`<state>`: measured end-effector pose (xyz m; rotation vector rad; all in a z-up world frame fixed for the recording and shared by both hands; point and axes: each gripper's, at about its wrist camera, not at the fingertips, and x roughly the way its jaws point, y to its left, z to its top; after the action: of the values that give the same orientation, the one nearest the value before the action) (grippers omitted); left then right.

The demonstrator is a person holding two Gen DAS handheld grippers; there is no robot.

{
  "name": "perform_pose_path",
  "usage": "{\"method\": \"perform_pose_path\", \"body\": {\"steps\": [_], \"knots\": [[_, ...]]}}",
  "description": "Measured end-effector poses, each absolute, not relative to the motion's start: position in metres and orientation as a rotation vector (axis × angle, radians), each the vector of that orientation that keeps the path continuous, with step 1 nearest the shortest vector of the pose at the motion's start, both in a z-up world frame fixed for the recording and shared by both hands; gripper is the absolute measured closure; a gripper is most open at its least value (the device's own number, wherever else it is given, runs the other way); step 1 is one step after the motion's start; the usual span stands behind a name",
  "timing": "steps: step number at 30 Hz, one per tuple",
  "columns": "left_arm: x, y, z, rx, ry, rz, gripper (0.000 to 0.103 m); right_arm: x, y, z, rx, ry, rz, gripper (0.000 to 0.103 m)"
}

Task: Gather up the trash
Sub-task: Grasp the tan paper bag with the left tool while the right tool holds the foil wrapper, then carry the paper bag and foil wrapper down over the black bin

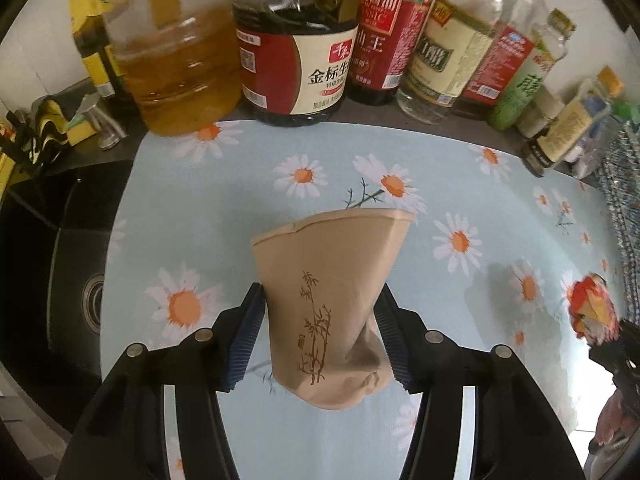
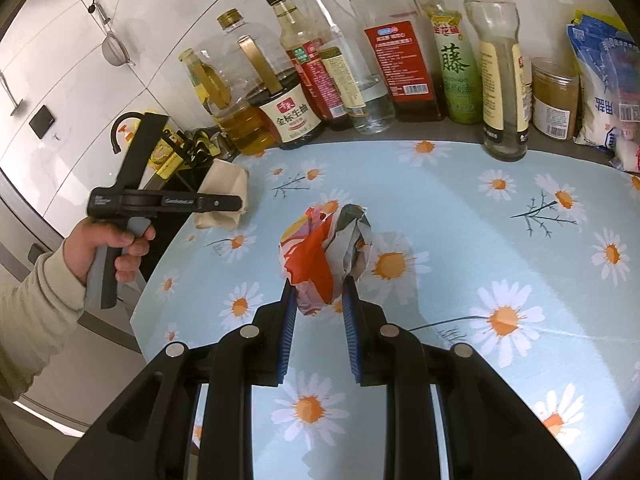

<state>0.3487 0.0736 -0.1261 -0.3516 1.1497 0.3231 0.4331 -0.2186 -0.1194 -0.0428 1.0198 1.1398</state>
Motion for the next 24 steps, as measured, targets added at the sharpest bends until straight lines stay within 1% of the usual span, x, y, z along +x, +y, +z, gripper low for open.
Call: {"method": "perform_pose_path", "body": {"steps": [11, 24], "knots": [[0.280, 0.059, -0.095, -0.354, 1.071, 0.228, 0.049, 0.380, -0.203, -0.117, -0.049, 1.020, 1.113, 0.079], [0.181, 0.057, -0.075, -0.377, 0.979, 0.118, 0.049, 0.284, -0.179, -0.109, -0.046, 1.014, 1.048, 0.079]]}}
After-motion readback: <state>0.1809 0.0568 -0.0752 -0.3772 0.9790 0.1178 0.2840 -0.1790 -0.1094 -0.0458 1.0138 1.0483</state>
